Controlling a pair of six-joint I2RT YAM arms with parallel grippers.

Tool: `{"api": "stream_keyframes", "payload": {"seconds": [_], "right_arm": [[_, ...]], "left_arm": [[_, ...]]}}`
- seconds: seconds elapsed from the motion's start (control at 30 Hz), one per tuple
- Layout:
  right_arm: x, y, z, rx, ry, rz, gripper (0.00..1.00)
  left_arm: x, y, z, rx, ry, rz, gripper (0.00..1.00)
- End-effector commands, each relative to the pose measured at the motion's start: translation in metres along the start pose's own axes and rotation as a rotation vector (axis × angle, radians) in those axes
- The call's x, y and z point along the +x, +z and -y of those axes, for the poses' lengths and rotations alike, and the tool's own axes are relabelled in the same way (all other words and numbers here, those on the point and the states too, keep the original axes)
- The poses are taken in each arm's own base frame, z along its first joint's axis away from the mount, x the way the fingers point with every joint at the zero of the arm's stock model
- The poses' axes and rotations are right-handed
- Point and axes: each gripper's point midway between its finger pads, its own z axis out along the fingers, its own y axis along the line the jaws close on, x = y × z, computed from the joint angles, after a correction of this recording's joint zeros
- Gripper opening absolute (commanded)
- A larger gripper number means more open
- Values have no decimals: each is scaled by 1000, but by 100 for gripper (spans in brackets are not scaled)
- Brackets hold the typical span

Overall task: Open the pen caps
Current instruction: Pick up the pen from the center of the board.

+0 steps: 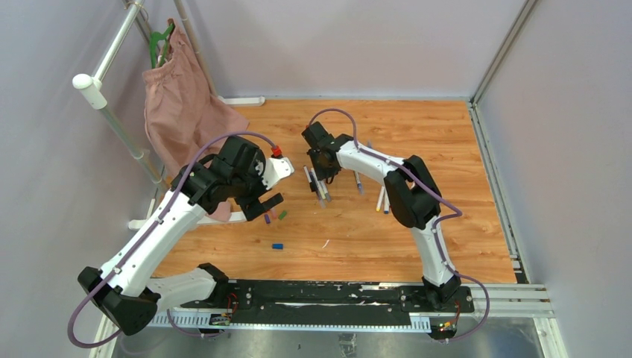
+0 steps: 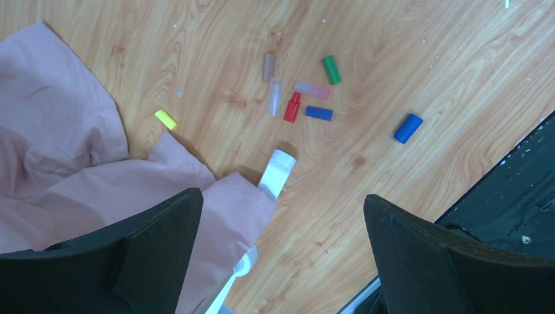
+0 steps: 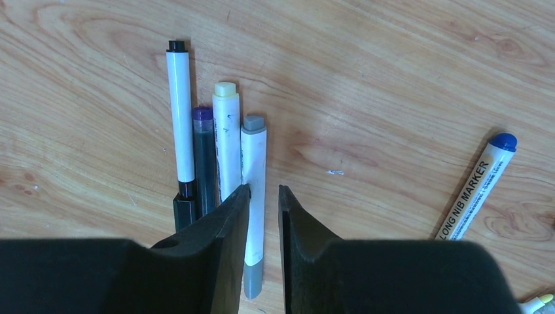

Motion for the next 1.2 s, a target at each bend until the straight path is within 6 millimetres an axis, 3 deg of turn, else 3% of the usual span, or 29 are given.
{"api": "stream_keyframes", "payload": {"seconds": [0.0, 0.43, 0.63, 0.73, 0.8, 0.87, 1.0, 1.17], "right_arm": [[27, 12, 10, 86, -45, -73, 27], [60, 16, 22, 151, -85, -136, 26], [63, 10, 21, 145, -62, -131, 17], [49, 1, 18, 114, -8, -94, 6], [32, -14, 14, 72, 43, -38, 0], [11, -36, 8, 28, 92, 39, 0], [-27, -94, -4, -65, 219, 226, 0], [-53, -172, -29, -239, 371, 505, 0]], "left_arm": [[5, -3, -1, -10, -16, -7, 100], [6, 1, 0, -5, -16, -18, 100], [6, 1, 1, 0, -25, -16, 100], [2, 2, 8, 34, -44, 1, 100], [-1, 3, 11, 53, -63, 12, 100], [-4, 7, 11, 52, -89, 25, 100], [-12, 13, 7, 48, -143, 76, 100], [-51, -8, 5, 132, -210, 292, 100]]}}
